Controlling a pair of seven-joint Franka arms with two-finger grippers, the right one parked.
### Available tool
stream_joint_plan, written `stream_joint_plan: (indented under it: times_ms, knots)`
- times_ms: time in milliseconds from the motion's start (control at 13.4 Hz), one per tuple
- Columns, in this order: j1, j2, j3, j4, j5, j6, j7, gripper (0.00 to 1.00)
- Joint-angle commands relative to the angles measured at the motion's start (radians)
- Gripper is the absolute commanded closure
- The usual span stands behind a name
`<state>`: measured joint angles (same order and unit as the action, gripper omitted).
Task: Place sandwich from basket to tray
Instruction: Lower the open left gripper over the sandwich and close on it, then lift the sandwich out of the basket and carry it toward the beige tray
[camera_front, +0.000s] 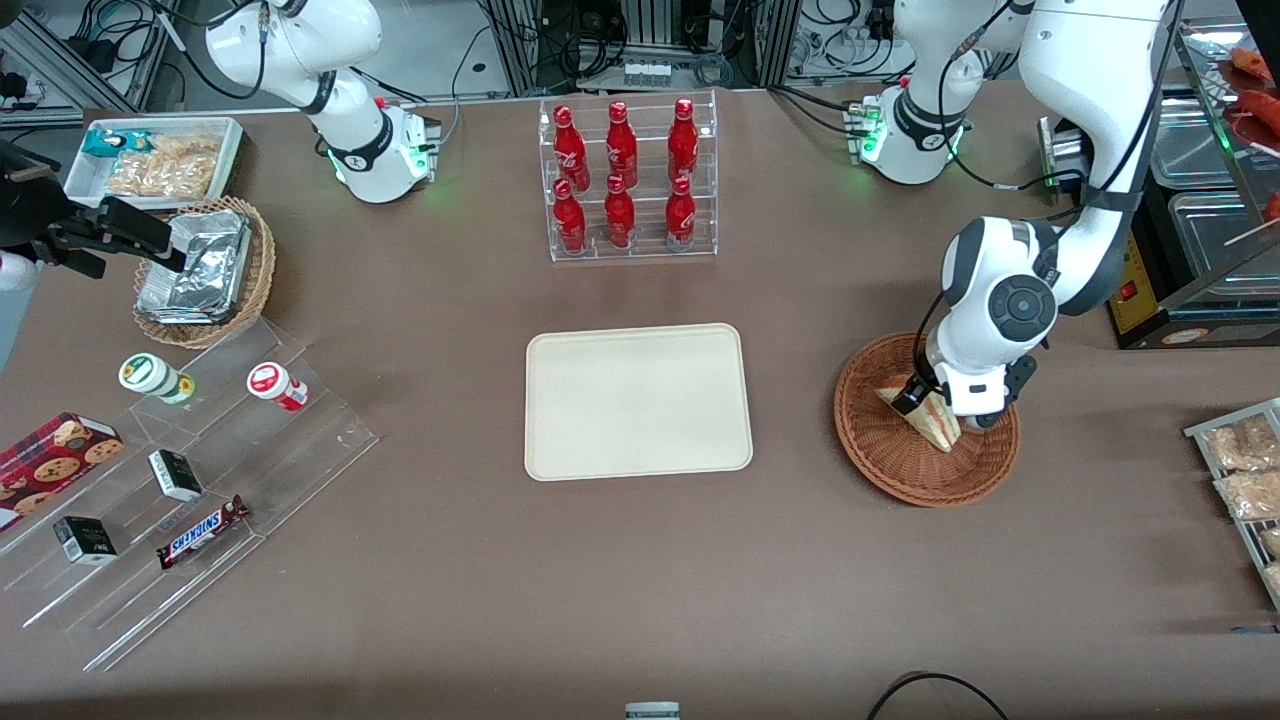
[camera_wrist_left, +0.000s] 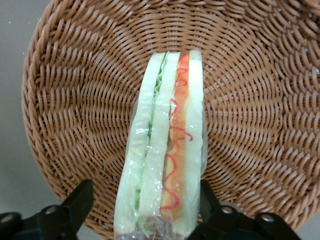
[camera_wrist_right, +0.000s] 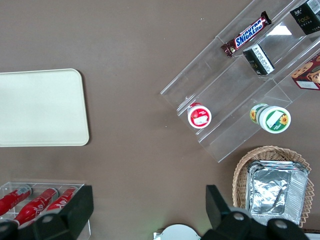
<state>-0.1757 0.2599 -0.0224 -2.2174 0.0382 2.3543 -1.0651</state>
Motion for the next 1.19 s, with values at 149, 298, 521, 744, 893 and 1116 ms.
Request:
stream_joint_plan:
  times_ms: [149,298,521,744,893,1116]
  knots:
    - [-0.01,-0.008,0.001,0.016,0.005,-0.035,-0.006,0.89]
    - [-0.013,-0.024,0.001,0.095,0.005,-0.177,-0.001,0.91]
    - [-0.057,-0.014,-0.001,0.283,0.008,-0.5,0.045,0.92]
    - [-0.14,-0.011,-0.001,0.329,0.006,-0.575,0.132,0.92]
    - [-0.207,0.002,-0.001,0.346,-0.003,-0.57,0.132,0.92]
    - [-0.303,0.073,-0.013,0.418,-0.029,-0.557,0.137,0.92]
